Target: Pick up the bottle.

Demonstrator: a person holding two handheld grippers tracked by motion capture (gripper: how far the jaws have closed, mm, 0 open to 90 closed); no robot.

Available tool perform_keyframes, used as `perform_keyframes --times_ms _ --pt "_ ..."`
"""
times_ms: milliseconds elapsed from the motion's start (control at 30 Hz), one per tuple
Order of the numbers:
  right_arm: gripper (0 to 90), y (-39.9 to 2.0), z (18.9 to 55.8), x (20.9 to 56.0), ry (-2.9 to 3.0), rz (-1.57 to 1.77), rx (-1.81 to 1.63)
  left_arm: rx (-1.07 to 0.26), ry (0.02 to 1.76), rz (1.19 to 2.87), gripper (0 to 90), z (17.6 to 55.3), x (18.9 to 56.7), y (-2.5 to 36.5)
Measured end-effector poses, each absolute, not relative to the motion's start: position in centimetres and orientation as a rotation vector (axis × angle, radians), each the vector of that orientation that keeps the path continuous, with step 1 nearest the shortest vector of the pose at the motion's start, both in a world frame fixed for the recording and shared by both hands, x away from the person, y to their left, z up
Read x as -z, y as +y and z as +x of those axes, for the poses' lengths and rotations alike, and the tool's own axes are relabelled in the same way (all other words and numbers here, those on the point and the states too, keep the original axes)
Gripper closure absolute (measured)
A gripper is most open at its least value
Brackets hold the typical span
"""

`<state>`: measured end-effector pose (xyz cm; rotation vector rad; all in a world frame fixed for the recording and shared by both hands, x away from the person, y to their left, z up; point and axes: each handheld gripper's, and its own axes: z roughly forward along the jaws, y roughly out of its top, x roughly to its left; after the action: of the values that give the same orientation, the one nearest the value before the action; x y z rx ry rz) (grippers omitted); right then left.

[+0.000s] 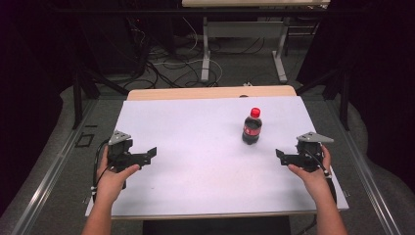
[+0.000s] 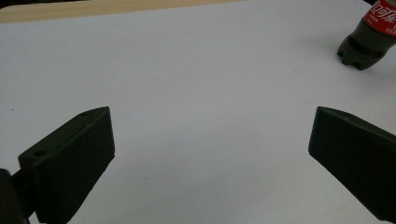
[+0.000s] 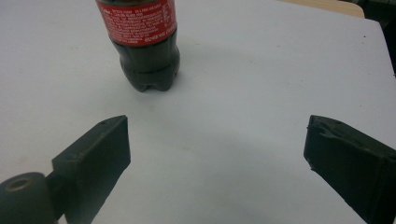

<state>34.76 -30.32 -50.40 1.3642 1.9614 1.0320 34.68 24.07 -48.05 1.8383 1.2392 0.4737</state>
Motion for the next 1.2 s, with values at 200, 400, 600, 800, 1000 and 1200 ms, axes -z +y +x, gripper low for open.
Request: perform_keyframes --times_ms 200,400,600,800,1000,1200 --pt "8.7 -30.3 34.5 50.1 1.953 1.368 -1.027 -0.503 1.236 1.851 0.5 34.7 48.1 23.8" --pt "15.2 -30.0 34.8 50.0 1.976 1.335 -1.045 -0.486 1.237 1.845 0.6 34.5 48.0 23.7" --pt "20.5 -29.0 35.6 49.3 2.015 1.295 -1.044 -0.485 1.223 1.839 0.6 34.3 47.7 23.6" --pt "22.2 -27.6 36.9 49.0 2.083 1.253 -1.092 -0.478 1.216 1.833 0.8 34.2 47.5 23.7" --pt "24.8 -25.5 38.8 48.7 2.128 1.215 -1.098 -0.475 1.225 1.827 1.0 34.3 47.7 23.9" --pt "25.7 -24.2 40.3 48.3 2.135 1.192 -1.089 -0.465 1.229 1.83 1.1 34.3 47.8 24.0"
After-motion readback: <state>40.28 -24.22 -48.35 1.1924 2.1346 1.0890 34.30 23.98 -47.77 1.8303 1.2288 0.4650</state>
